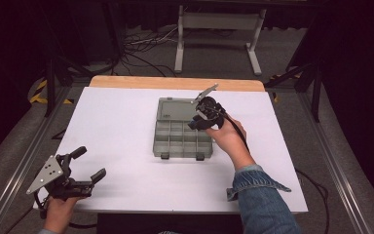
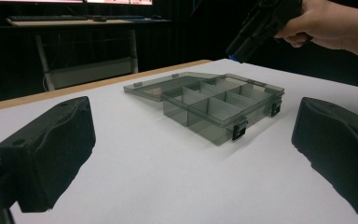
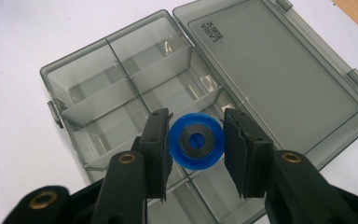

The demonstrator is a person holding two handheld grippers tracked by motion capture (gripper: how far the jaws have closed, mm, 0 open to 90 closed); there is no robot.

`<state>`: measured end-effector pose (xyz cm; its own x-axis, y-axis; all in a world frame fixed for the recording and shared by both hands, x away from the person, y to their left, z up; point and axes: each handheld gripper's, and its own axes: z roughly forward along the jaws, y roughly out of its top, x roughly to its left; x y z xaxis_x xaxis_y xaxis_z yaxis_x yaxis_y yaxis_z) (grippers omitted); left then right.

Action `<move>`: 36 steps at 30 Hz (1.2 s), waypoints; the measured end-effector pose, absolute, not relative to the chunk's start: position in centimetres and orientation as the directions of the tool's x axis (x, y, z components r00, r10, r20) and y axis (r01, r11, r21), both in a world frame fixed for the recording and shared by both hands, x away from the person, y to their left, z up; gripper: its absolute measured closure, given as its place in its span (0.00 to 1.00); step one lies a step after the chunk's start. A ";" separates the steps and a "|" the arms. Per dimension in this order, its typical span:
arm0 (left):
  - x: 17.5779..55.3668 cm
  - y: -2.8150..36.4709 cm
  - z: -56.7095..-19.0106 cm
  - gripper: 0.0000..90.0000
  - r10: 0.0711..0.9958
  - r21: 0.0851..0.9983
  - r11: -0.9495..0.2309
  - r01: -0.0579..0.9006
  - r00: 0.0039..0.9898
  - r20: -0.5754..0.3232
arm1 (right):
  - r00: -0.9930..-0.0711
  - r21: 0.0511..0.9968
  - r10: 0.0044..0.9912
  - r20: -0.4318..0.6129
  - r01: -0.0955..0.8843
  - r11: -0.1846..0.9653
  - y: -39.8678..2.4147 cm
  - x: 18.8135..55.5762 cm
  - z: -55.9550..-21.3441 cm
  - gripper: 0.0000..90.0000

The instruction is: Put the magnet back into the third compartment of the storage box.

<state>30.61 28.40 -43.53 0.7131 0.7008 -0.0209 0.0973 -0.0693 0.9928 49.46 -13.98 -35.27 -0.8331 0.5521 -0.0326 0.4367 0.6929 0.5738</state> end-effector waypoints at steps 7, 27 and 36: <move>30.6 28.4 -43.5 0.00 0.699 0.992 -0.074 0.099 0.714 -0.019 | -0.829 0.546 0.559 -0.034 0.453 0.705 -13.6 50.3 -36.5 0.69; 30.6 28.4 -43.5 0.00 0.700 0.993 -0.071 0.099 0.714 -0.021 | -0.821 0.489 0.569 -0.034 0.483 0.726 -12.5 51.5 -38.8 0.69; 30.6 28.4 -43.5 0.00 0.700 0.993 -0.071 0.099 0.714 -0.021 | -0.819 0.469 0.573 -0.026 0.496 0.731 -12.5 52.1 -39.7 0.69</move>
